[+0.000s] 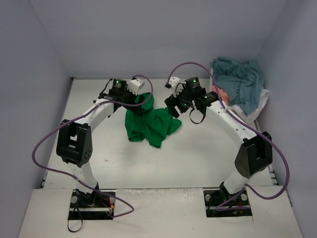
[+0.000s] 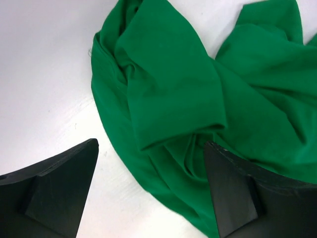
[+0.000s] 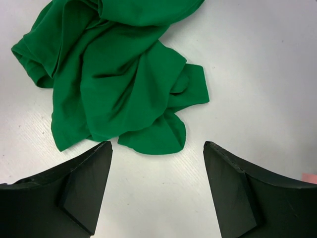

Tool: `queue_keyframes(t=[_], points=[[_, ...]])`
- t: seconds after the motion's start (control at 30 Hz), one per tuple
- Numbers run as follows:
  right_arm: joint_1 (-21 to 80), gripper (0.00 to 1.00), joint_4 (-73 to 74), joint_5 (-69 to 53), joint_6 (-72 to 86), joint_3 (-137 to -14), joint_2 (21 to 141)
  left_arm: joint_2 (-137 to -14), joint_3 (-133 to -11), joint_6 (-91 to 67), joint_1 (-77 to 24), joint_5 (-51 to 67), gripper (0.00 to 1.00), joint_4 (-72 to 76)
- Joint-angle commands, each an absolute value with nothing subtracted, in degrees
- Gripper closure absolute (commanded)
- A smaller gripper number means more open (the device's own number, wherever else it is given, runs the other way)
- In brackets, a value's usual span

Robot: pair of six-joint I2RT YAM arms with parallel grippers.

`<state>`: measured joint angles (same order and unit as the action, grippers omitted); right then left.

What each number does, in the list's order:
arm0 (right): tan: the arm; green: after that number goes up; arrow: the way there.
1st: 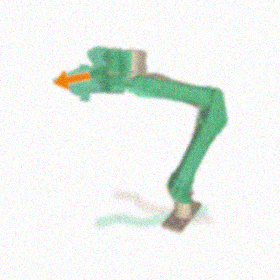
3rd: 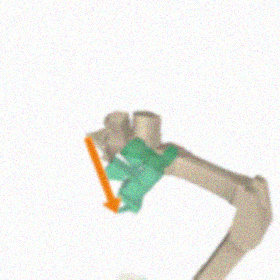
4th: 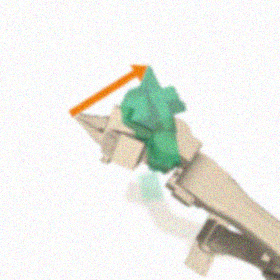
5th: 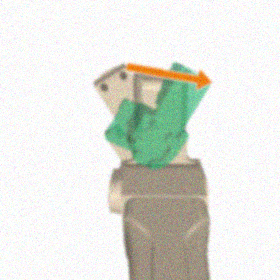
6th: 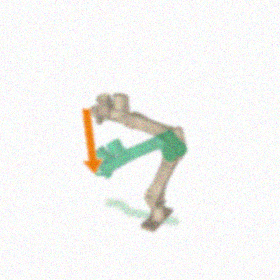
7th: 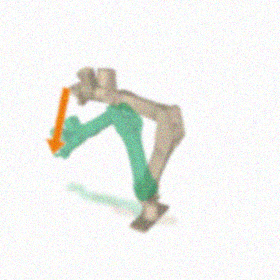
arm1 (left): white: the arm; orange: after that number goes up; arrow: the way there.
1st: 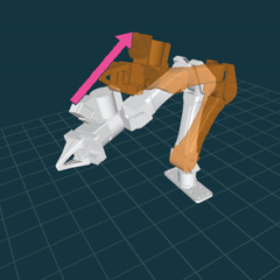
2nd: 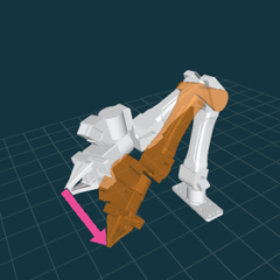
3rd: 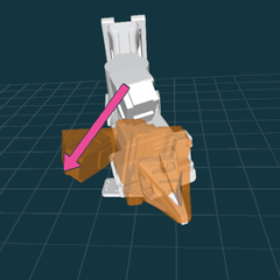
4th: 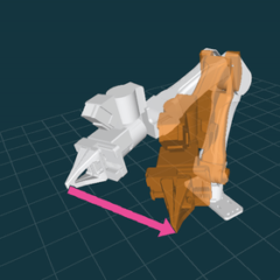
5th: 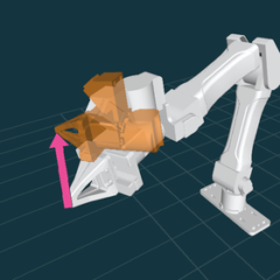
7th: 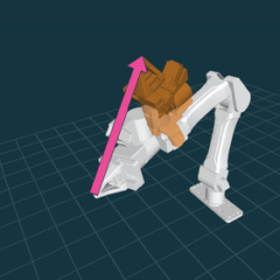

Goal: Fold and stack the t-shirts

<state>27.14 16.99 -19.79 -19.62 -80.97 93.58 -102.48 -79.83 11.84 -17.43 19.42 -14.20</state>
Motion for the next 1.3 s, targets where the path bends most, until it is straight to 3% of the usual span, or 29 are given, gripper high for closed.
queue_keyframes(t=[0.0, 0.3, 0.47, 0.7, 0.83, 1.03, 1.13, 1.17, 1.27], points=[[25.2, 0.29, 15.6, -21.9, -19.3, -80.2, 90.0, -102.8, -83.3, 11.7, -17.1, 19.5, 0.21, -9.2], [20.3, 0.29, 15.6, -24.5, -18.5, -80.7, 90.6, -103.7, -82.0, 10.2, -18.5, 23.4, 0.24, -8.6], [20.1, 0.30, 15.6, -25.0, -18.5, -80.0, 90.6, -105.4, -82.9, 9.8, -18.7, 24.3, 0.37, -7.5], [20.0, 0.30, 15.6, -25.3, -18.5, -79.5, 89.9, -108.5, -84.9, 9.4, -19.9, 25.6, 0.38, -8.3], [20.0, 0.30, 15.6, -25.9, -18.3, -79.5, 89.9, -109.6, -85.3, 9.6, -20.1, 26.3, 0.45, -8.5], [20.0, 0.30, 15.3, -26.4, -18.3, -79.0, 90.1, -111.0, -85.7, 9.4, -20.2, 26.5, 0.65, -7.7], [20.0, 0.30, 15.1, -26.7, -18.4, -78.4, 90.4, -110.9, -86.3, 9.1, -20.2, 25.4, 0.83, -8.1], [20.0, 0.30, 15.0, -27.1, -18.5, -78.1, 90.5, -110.7, -86.4, 9.2, -20.2, 24.7, 0.98, -8.1], [20.2, 0.33, 14.9, -28.6, -19.4, -77.2, 91.8, -108.7, -86.4, 9.6, -20.2, 22.8, 1.00, -8.3]])
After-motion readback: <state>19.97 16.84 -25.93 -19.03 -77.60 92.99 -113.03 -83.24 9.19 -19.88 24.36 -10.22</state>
